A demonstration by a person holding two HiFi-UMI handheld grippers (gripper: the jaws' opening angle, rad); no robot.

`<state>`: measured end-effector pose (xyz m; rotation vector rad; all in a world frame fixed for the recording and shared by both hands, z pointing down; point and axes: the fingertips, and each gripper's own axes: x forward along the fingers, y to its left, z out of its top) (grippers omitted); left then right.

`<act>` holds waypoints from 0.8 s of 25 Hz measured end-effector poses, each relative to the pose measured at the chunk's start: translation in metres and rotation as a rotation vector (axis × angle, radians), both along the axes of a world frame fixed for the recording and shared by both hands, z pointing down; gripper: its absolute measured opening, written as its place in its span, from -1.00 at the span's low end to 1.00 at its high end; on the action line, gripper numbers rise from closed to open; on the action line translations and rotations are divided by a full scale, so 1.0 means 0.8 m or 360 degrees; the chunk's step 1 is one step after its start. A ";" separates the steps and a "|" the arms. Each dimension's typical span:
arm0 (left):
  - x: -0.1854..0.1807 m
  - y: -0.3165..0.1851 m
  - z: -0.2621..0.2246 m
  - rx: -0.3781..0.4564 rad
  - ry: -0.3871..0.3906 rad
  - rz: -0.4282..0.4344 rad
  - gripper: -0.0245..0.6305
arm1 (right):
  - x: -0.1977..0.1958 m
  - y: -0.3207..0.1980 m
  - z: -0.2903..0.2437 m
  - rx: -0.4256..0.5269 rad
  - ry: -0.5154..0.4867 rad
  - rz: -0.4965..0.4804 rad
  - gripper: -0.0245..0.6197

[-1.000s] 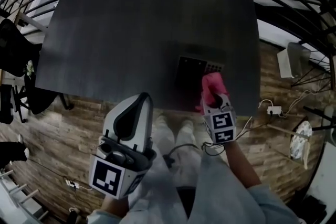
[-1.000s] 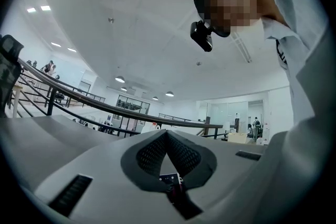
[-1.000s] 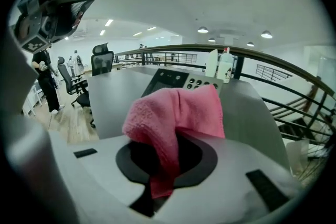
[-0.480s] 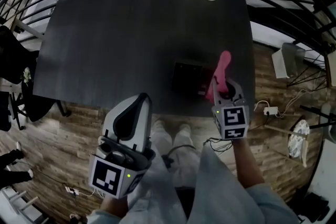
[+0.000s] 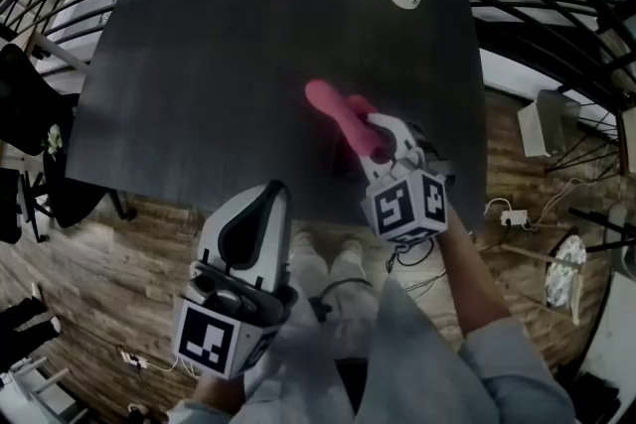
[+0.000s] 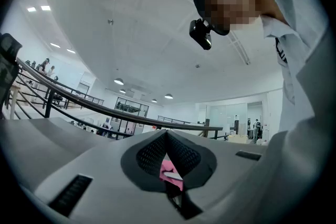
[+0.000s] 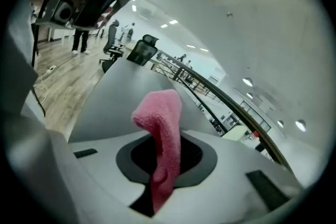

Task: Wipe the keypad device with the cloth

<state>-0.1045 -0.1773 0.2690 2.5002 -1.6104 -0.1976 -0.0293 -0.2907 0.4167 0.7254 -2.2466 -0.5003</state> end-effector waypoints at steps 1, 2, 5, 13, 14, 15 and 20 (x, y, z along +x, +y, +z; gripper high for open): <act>-0.001 0.001 0.000 -0.0001 -0.0005 -0.0006 -0.93 | -0.009 0.002 0.006 0.0010 0.0049 -0.0043 -0.80; -0.002 0.002 0.000 -0.0001 -0.0006 -0.0011 -0.93 | -0.016 0.003 0.013 0.0015 0.0087 -0.0069 -0.80; -0.005 0.002 -0.003 0.0002 0.0006 -0.0016 -0.93 | -0.020 0.002 0.028 0.0003 0.0167 -0.0065 -0.80; 0.002 0.002 0.003 -0.0012 0.0001 0.0023 -0.93 | 0.056 -0.024 0.033 -0.0059 0.0121 0.0241 -0.80; 0.004 0.001 0.002 -0.0009 -0.0002 0.0030 -0.93 | 0.069 -0.027 0.034 -0.0076 0.0094 0.0298 -0.80; 0.006 0.000 0.001 -0.0004 -0.0002 0.0037 -0.93 | 0.082 -0.029 0.034 -0.0094 0.0063 0.0358 -0.80; 0.020 -0.004 0.005 -0.0015 0.0004 0.0087 -0.93 | 0.150 -0.036 0.043 -0.0231 -0.0173 0.0700 -0.80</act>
